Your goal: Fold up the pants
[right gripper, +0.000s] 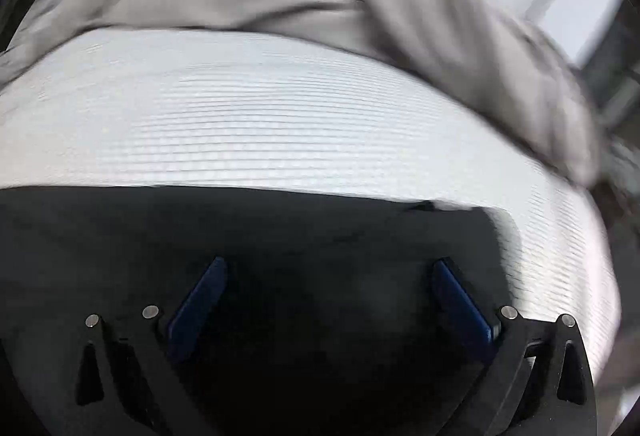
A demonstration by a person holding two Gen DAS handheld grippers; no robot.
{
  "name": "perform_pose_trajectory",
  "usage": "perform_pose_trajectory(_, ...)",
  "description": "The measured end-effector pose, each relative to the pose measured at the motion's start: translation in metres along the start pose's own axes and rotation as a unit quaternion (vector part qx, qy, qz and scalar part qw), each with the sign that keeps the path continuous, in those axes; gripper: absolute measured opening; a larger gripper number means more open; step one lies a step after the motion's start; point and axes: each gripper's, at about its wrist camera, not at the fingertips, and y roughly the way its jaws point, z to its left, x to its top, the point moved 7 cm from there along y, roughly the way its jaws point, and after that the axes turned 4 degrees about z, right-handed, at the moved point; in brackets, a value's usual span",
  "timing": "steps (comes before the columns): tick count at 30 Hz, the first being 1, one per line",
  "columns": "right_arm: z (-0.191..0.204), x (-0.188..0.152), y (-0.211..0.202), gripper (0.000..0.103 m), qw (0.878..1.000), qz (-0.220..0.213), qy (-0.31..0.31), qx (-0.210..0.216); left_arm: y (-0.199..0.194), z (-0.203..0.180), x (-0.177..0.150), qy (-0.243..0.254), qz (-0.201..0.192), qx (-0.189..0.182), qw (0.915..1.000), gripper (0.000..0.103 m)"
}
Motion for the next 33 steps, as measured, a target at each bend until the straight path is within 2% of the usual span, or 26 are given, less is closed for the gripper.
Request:
perform_pose_trajectory(1,-0.009,-0.002,-0.002,0.101,1.000,0.000,0.006,0.000,-0.005,-0.003,-0.003,-0.003,0.003,-0.005,1.0000,0.095)
perform_pose_trajectory(4,-0.004,-0.008,-0.034,0.101,0.993,-0.028,0.013,0.117,-0.032,-0.034,-0.012,0.028,-0.016,-0.058,0.9978,0.096)
perform_pose_trajectory(6,0.019,-0.014,-0.057,0.101,0.982,-0.041,-0.037,0.178,-0.042,-0.066,-0.022,0.052,-0.023,-0.079,0.9953,0.098)
perform_pose_trajectory(7,0.038,-0.023,-0.067,0.101,0.976,-0.036,-0.062,0.205,-0.041,-0.084,-0.027,0.075,-0.017,-0.096,0.9924,0.098)
perform_pose_trajectory(9,0.070,-0.037,-0.074,0.101,0.963,-0.025,-0.117,0.244,-0.034,-0.111,-0.040,0.115,0.001,-0.107,0.9876,0.098)
perform_pose_trajectory(11,0.093,-0.051,-0.067,0.101,0.961,-0.013,-0.166,0.223,-0.027,-0.123,-0.054,0.152,0.010,-0.084,0.9847,0.098)
perform_pose_trajectory(12,0.098,-0.059,-0.062,0.101,0.959,-0.015,-0.195,0.203,-0.027,-0.122,-0.058,0.160,0.009,-0.081,0.9838,0.101)
perform_pose_trajectory(13,0.092,-0.061,-0.062,0.101,0.958,-0.022,-0.197,0.207,-0.027,-0.117,-0.060,0.161,0.012,-0.084,0.9833,0.101)
perform_pose_trajectory(14,0.080,-0.061,-0.058,0.102,0.960,-0.016,-0.186,0.207,-0.029,-0.110,-0.061,0.154,0.014,-0.087,0.9840,0.102)
perform_pose_trajectory(16,0.048,-0.060,-0.046,0.103,0.975,-0.008,-0.148,0.168,-0.030,-0.093,-0.061,0.134,0.016,-0.080,0.9876,0.101)
perform_pose_trajectory(18,0.012,-0.060,-0.035,0.102,0.989,-0.002,-0.102,0.108,-0.037,-0.085,-0.058,0.110,0.004,-0.083,0.9905,0.099)
perform_pose_trajectory(19,0.003,-0.062,-0.037,0.102,0.990,-0.001,-0.081,0.117,-0.042,-0.087,-0.057,0.100,-0.001,-0.095,0.9905,0.099)
perform_pose_trajectory(21,0.005,-0.069,-0.054,0.102,0.985,-0.004,-0.060,0.163,-0.054,-0.103,-0.057,0.096,-0.008,-0.135,0.9861,0.099)
perform_pose_trajectory(23,0.029,-0.073,-0.077,0.102,0.971,-0.027,-0.086,0.219,-0.063,-0.124,-0.060,0.121,-0.015,-0.154,0.9806,0.099)
perform_pose_trajectory(24,0.040,-0.076,-0.088,0.102,0.967,-0.037,-0.101,0.232,-0.068,-0.138,-0.064,0.138,-0.021,-0.158,0.9776,0.099)
perform_pose_trajectory(26,0.083,-0.084,-0.107,0.102,0.949,-0.045,-0.161,0.266,-0.066,-0.153,-0.072,0.168,-0.019,-0.165,0.9717,0.100)
perform_pose_trajectory(27,0.104,-0.089,-0.109,0.102,0.941,-0.044,-0.193,0.273,-0.060,-0.159,-0.078,0.178,-0.007,-0.161,0.9707,0.101)
perform_pose_trajectory(28,0.115,-0.094,-0.107,0.102,0.939,-0.039,-0.213,0.268,-0.055,-0.162,-0.082,0.189,0.006,-0.154,0.9697,0.101)
perform_pose_trajectory(29,0.120,-0.095,-0.102,0.102,0.939,-0.034,-0.226,0.257,-0.051,-0.162,-0.086,0.202,0.009,-0.143,0.9690,0.101)
perform_pose_trajectory(31,0.110,-0.097,-0.095,0.102,0.937,-0.027,-0.225,0.267,-0.054,-0.159,-0.091,0.216,-0.003,-0.145,0.9655,0.102)
perform_pose_trajectory(32,0.095,-0.097,-0.090,0.102,0.940,-0.020,-0.214,0.264,-0.056,-0.154,-0.093,0.212,0.000,-0.149,0.9660,0.102)
perform_pose_trajectory(33,0.071,-0.096,-0.081,0.102,0.952,-0.019,-0.200,0.232,-0.057,-0.150,-0.093,0.207,0.001,-0.152,0.9666,0.102)
